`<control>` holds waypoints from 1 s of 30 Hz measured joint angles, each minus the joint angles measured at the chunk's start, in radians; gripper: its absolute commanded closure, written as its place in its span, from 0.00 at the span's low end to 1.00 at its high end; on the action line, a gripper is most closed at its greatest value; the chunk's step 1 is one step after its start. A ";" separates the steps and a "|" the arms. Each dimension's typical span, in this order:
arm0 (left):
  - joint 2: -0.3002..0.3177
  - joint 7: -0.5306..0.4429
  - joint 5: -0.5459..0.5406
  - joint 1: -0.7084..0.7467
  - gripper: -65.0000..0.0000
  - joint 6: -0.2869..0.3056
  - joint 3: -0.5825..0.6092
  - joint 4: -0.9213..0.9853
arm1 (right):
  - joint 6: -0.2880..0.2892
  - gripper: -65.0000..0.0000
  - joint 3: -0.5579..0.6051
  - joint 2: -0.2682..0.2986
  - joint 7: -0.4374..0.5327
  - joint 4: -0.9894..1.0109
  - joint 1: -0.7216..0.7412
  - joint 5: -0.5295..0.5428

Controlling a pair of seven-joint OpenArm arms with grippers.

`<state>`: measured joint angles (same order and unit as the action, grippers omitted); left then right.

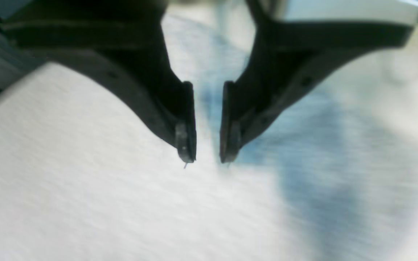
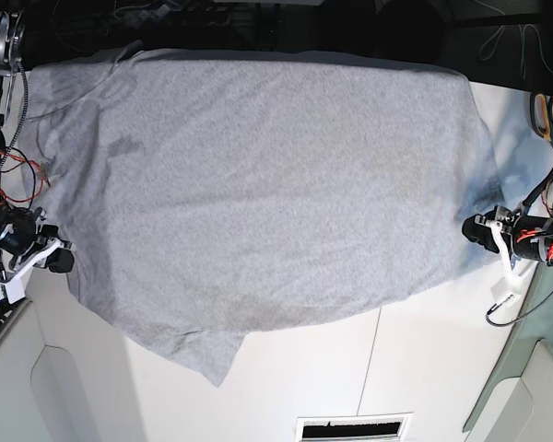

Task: Layout the t-shirt on the table in an organized manner, then fold the t-shirt properly
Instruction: 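Hold the shirt with both grippers and pull it taut across the table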

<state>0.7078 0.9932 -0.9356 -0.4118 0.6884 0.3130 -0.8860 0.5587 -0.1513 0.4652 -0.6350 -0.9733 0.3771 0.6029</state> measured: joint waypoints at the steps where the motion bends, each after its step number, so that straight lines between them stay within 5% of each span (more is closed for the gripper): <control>1: -0.002 0.014 -0.026 0.016 0.77 0.002 0.000 0.000 | 0.000 1.00 0.000 0.000 -0.043 -0.013 0.000 0.015; 4: -0.002 0.029 -0.064 0.064 0.80 0.001 0.000 0.000 | 0.002 1.00 0.000 -0.003 -0.152 -0.037 -0.003 0.077; 14: -0.002 0.033 -0.085 0.259 0.86 0.001 0.001 -0.192 | -0.002 1.00 0.000 0.000 -0.140 -0.231 -0.286 0.071; 22: -0.005 -0.192 0.132 0.355 0.86 -0.004 -0.006 -0.242 | 0.002 1.00 0.000 -0.016 -0.005 -0.235 -0.386 0.006; 30: -0.134 -0.335 0.357 0.240 0.86 -0.074 -0.018 -0.114 | 0.035 1.00 -0.002 -0.037 0.223 -0.053 -0.338 -0.029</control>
<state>0.5735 0.6582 -0.5789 -0.1722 0.6140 0.2947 -1.0004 0.5941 -0.1532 0.4282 -0.4122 -1.0260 0.0387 0.5743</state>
